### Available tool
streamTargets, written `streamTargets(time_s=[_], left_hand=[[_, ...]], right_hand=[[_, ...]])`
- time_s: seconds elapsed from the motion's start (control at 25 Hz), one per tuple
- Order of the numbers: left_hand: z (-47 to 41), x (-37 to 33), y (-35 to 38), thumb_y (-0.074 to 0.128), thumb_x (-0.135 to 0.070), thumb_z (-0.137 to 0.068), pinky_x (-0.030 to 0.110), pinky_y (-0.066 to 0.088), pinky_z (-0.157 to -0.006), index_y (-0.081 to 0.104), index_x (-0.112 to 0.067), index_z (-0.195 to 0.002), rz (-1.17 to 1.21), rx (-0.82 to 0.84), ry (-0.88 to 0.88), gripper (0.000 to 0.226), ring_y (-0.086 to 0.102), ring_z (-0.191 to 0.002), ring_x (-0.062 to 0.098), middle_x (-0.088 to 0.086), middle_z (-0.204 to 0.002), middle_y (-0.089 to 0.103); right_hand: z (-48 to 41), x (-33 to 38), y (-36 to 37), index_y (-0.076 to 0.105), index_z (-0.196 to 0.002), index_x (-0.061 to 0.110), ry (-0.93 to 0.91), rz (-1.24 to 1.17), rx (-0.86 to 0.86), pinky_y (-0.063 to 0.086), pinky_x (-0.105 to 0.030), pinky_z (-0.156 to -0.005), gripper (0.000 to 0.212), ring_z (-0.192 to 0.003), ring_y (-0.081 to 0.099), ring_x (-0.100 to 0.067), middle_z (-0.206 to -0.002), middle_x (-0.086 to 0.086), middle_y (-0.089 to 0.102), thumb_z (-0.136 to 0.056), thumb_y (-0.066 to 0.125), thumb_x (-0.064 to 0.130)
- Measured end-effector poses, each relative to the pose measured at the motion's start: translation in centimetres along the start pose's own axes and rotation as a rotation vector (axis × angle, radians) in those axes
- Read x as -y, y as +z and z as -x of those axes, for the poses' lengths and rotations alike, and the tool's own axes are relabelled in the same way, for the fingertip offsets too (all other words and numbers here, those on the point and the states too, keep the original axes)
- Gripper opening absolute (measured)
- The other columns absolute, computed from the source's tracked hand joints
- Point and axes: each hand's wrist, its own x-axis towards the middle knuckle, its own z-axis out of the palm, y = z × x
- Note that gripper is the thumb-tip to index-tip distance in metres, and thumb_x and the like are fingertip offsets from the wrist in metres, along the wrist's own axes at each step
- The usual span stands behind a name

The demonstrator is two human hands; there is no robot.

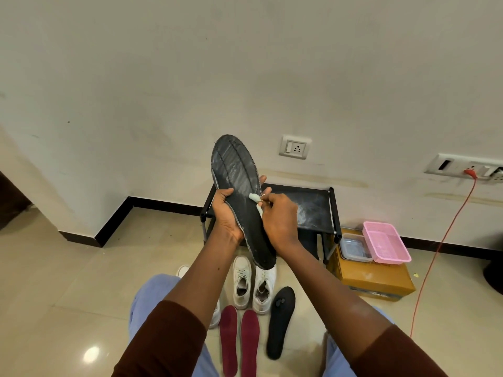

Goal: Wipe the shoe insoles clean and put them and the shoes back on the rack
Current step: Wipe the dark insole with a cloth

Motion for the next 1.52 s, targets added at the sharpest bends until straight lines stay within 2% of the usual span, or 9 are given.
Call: streamTargets(time_s=[0.4, 0.56, 0.72, 0.8, 0.92, 1.16, 1.24, 1.4, 1.52], left_hand=[[-1.4, -1.2, -1.7, 0.034, -0.036, -0.069, 0.045, 0.038, -0.102, 0.059, -0.01, -0.123, 0.04, 0.018, 0.061, 0.065, 0.06, -0.112, 0.036, 0.005, -0.127, 0.059], [-1.2, -1.1, -1.8, 0.038, -0.036, -0.076, 0.046, 0.04, -0.101, 0.045, -0.01, -0.136, 0.013, -0.058, 0.015, 0.066, 0.056, -0.117, 0.034, 0.006, -0.125, 0.06], [-1.0, -1.6, -2.4, 0.065, -0.045, -0.074, 0.046, 0.046, -0.095, 0.041, -0.014, -0.141, -0.02, -0.116, -0.057, 0.078, 0.053, -0.12, 0.032, 0.011, -0.127, 0.057], [-0.6, -1.9, -2.4, 0.081, -0.032, -0.055, 0.048, 0.044, -0.097, 0.043, -0.012, -0.14, -0.009, -0.037, -0.102, 0.095, 0.047, -0.126, 0.033, 0.011, -0.133, 0.051], [-0.3, -1.5, -2.2, 0.072, -0.018, -0.046, 0.052, 0.04, -0.1, 0.059, -0.006, -0.125, 0.076, 0.031, -0.048, 0.081, 0.044, -0.13, 0.035, 0.013, -0.134, 0.052], [0.5, -0.9, -0.9, 0.033, -0.024, -0.065, 0.049, 0.036, -0.103, 0.051, -0.009, -0.128, 0.061, -0.011, -0.036, 0.067, 0.043, -0.128, 0.038, 0.014, -0.141, 0.046], [1.2, -0.6, 0.1, 0.032, -0.021, -0.067, 0.043, 0.04, -0.101, 0.061, -0.004, -0.119, 0.009, -0.037, -0.074, 0.062, 0.056, -0.114, 0.035, 0.017, -0.127, 0.058], [2.3, 0.0, 1.7, 0.025, -0.014, -0.085, 0.026, 0.046, -0.062, 0.074, -0.009, -0.059, -0.198, -0.214, -0.084, 0.055, 0.063, -0.051, 0.019, 0.008, -0.06, 0.066], [2.4, 0.4, 1.8, 0.029, -0.014, -0.085, 0.029, 0.041, -0.062, 0.064, -0.007, -0.075, -0.218, -0.281, -0.096, 0.038, 0.056, -0.055, 0.022, 0.009, -0.063, 0.06]], right_hand=[[4.0, -1.8, 0.1, 0.07, -0.098, 0.012, 0.149, -0.286, 0.16, 0.046, -0.012, -0.072, 0.016, -0.077, 0.056, -0.005, -0.096, -0.005, 0.066, -0.083, 0.065, 0.009], [3.2, -1.9, 0.1, 0.067, -0.081, 0.024, 0.319, -0.503, 0.243, 0.054, -0.049, -0.081, 0.012, -0.085, 0.064, -0.023, -0.086, -0.007, 0.067, -0.083, 0.066, 0.012], [2.6, -1.6, -0.3, 0.068, -0.076, 0.021, 0.367, -0.493, 0.348, 0.054, -0.048, -0.083, 0.012, -0.086, 0.066, -0.023, -0.088, -0.009, 0.07, -0.081, 0.068, 0.01], [2.8, -1.2, -0.7, 0.072, -0.083, 0.012, 0.236, -0.355, 0.445, 0.054, -0.038, -0.083, 0.005, -0.083, 0.065, -0.018, -0.09, -0.01, 0.07, -0.082, 0.067, 0.011], [2.7, -0.7, -0.9, 0.071, -0.1, 0.01, -0.098, 0.12, 0.317, 0.051, -0.031, -0.078, 0.017, -0.086, 0.063, -0.021, -0.097, -0.01, 0.068, -0.088, 0.058, 0.012], [1.5, -0.7, -1.0, 0.071, -0.1, 0.005, -0.206, 0.143, 0.207, 0.041, -0.025, -0.075, 0.019, -0.088, 0.06, -0.023, -0.098, -0.014, 0.065, -0.09, 0.056, 0.011], [0.9, -0.5, -0.9, 0.07, -0.098, 0.002, -0.23, 0.152, 0.158, 0.043, -0.028, -0.074, 0.018, -0.086, 0.06, -0.026, -0.096, -0.016, 0.063, -0.09, 0.055, 0.009], [-0.8, -0.6, -0.4, 0.069, -0.094, -0.006, -0.262, 0.176, 0.07, 0.05, -0.039, -0.073, 0.017, -0.084, 0.058, -0.03, -0.095, -0.02, 0.06, -0.089, 0.054, 0.001], [-2.2, -0.7, -0.5, 0.068, -0.096, -0.006, -0.256, 0.199, -0.001, 0.05, -0.041, -0.072, 0.017, -0.085, 0.058, -0.032, -0.097, -0.021, 0.061, -0.088, 0.055, 0.001]])
